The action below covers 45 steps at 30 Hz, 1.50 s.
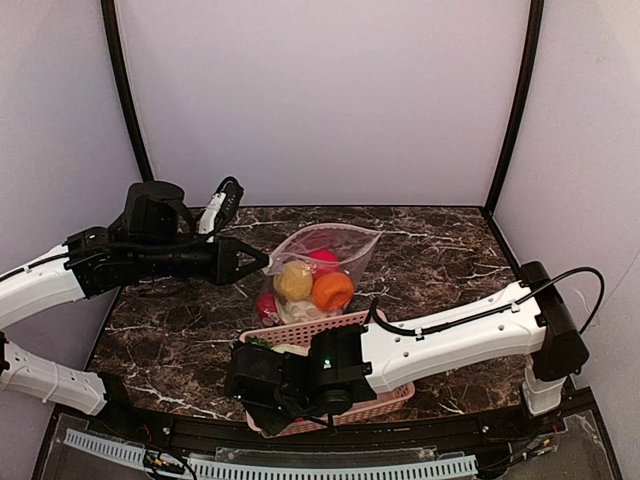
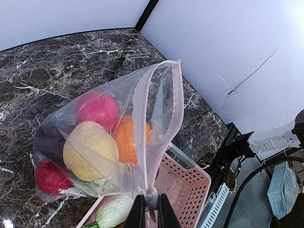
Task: Place the food in the zip-top bag and seal the zipper
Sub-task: Pick up the fake vegetable from the bin, then place the fake vegetable in the zipper food storage bag.
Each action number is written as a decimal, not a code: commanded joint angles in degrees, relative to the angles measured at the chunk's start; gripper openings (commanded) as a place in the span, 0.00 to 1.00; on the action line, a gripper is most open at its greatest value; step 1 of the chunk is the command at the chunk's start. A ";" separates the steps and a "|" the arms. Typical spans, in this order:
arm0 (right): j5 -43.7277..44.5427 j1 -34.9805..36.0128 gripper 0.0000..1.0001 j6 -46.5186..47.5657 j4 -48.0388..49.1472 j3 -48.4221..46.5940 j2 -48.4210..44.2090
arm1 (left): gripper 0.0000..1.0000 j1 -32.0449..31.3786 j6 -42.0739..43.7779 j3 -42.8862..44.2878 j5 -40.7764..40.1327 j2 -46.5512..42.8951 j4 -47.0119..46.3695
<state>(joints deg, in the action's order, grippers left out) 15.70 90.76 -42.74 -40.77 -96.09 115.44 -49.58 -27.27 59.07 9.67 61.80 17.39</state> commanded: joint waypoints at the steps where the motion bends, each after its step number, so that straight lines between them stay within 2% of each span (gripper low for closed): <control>1: 1.15 0.32 0.52 -0.97 -2.23 -1.87 0.49 | 0.01 0.61 0.01 -0.46 0.58 0.35 0.11; 3: 1.66 0.09 0.38 -3.07 -3.43 -1.61 0.44 | 0.01 0.59 0.02 -0.57 0.38 0.14 0.30; 6: 1.71 -0.39 0.21 -4.80 -4.62 -0.41 -0.59 | 0.01 0.55 0.06 -0.70 0.06 -0.26 0.70; 12: 2.05 -1.33 0.09 -6.09 -4.90 7.74 -11.32 | 0.01 0.93 0.45 -0.25 -1.40 -1.26 2.15; 19: -6.69 -4.72 0.06 -3.13 2.14 22.64 -29.18 | 0.01 2.33 1.22 0.74 0.11 -0.47 1.82; 20: -11.01 -7.33 0.06 -2.54 5.44 28.47 -36.69 | 0.01 2.77 1.79 0.80 0.56 -0.56 1.61; 21: -12.74 -8.86 0.06 -2.34 6.80 30.28 -39.46 | 0.01 2.99 2.24 0.75 0.84 -0.72 1.51; 28: -21.62 -17.26 0.06 -1.12 10.06 36.25 -53.39 | 0.01 4.28 5.20 -0.62 2.97 -2.56 1.01; 35: -24.79 -21.81 0.06 0.98 9.24 34.60 -57.14 | 0.01 5.69 6.01 -1.89 5.65 -3.26 1.78; 45: -24.88 -24.19 0.07 5.74 4.65 26.36 -55.27 | 0.01 6.70 7.11 -1.03 2.33 -2.82 4.76</control>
<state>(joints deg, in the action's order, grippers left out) -8.08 67.57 -40.07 -35.20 -65.63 59.94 -43.64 -21.41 57.98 14.04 59.66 19.03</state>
